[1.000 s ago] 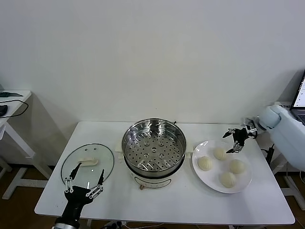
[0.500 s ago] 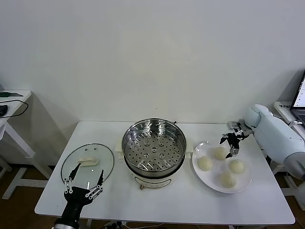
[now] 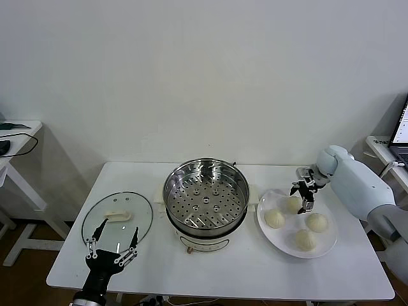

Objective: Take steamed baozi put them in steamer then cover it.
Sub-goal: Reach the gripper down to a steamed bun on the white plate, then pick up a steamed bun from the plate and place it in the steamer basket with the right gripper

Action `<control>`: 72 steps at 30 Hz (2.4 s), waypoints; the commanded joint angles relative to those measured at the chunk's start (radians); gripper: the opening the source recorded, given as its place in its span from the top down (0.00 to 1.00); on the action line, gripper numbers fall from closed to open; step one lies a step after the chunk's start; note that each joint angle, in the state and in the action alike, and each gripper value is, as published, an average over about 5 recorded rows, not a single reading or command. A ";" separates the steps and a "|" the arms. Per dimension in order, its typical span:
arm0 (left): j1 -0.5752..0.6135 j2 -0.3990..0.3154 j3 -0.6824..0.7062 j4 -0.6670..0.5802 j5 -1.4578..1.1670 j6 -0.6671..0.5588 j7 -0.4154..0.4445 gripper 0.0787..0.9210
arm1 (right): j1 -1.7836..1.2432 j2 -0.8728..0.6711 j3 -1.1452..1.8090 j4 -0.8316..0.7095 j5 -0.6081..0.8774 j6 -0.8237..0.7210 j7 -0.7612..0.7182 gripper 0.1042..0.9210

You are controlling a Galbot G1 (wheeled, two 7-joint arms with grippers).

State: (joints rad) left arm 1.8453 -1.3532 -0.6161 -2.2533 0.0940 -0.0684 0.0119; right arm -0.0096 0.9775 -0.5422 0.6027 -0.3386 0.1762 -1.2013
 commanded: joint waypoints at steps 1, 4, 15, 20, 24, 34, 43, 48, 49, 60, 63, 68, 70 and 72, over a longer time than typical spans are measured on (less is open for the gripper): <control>0.000 -0.002 0.003 -0.001 0.000 -0.001 0.000 0.12 | -0.001 0.003 -0.012 0.011 -0.001 0.002 0.023 0.29; 0.001 -0.002 0.003 -0.004 0.000 -0.001 -0.001 0.12 | 0.007 -0.012 -0.022 0.037 0.014 0.004 0.021 0.35; 0.001 0.008 0.008 -0.021 -0.001 0.002 -0.004 0.12 | 0.319 -0.073 -0.226 0.297 0.150 0.198 -0.034 0.37; 0.003 0.009 0.011 -0.020 -0.001 0.001 -0.005 0.12 | 0.507 -0.002 -0.381 0.439 0.247 0.306 -0.043 0.37; 0.007 0.009 0.011 -0.022 -0.001 -0.001 -0.006 0.12 | 0.588 0.085 -0.415 0.507 0.245 0.380 -0.047 0.37; 0.015 0.007 0.011 -0.035 -0.001 -0.005 -0.008 0.12 | 0.540 0.269 -0.485 0.592 0.157 0.457 -0.059 0.33; 0.020 0.005 0.011 -0.037 -0.001 -0.013 -0.011 0.12 | 0.419 0.336 -0.490 0.474 0.004 0.498 -0.039 0.33; 0.020 0.004 0.011 -0.035 -0.001 -0.015 -0.011 0.12 | 0.375 0.366 -0.476 0.415 -0.052 0.505 -0.022 0.33; 0.020 0.004 0.011 -0.035 -0.001 -0.015 -0.011 0.12 | 0.368 0.372 -0.472 0.402 -0.064 0.506 -0.018 0.33; 0.023 0.003 0.006 -0.033 -0.002 -0.020 -0.009 0.12 | 0.331 0.427 -0.450 0.309 -0.125 0.541 -0.005 0.33; 0.023 0.003 0.007 -0.034 -0.002 -0.021 -0.006 0.12 | 0.327 0.433 -0.452 0.304 -0.129 0.545 -0.001 0.32; 0.022 0.002 0.005 -0.038 -0.003 -0.022 -0.005 0.12 | 0.327 0.433 -0.449 0.312 -0.129 0.549 0.009 0.29; 0.023 0.002 0.002 -0.039 -0.003 -0.022 -0.005 0.12 | 0.337 0.418 -0.452 0.334 -0.095 0.540 0.000 0.24; 0.024 0.002 0.000 -0.040 -0.003 -0.022 -0.006 0.12 | 0.357 0.390 -0.465 0.366 -0.018 0.509 -0.014 0.19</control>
State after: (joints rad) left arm 1.8680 -1.3512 -0.6131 -2.2913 0.0913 -0.0901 0.0049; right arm 0.3348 1.3832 -0.9967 0.9447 -0.4274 0.7067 -1.2026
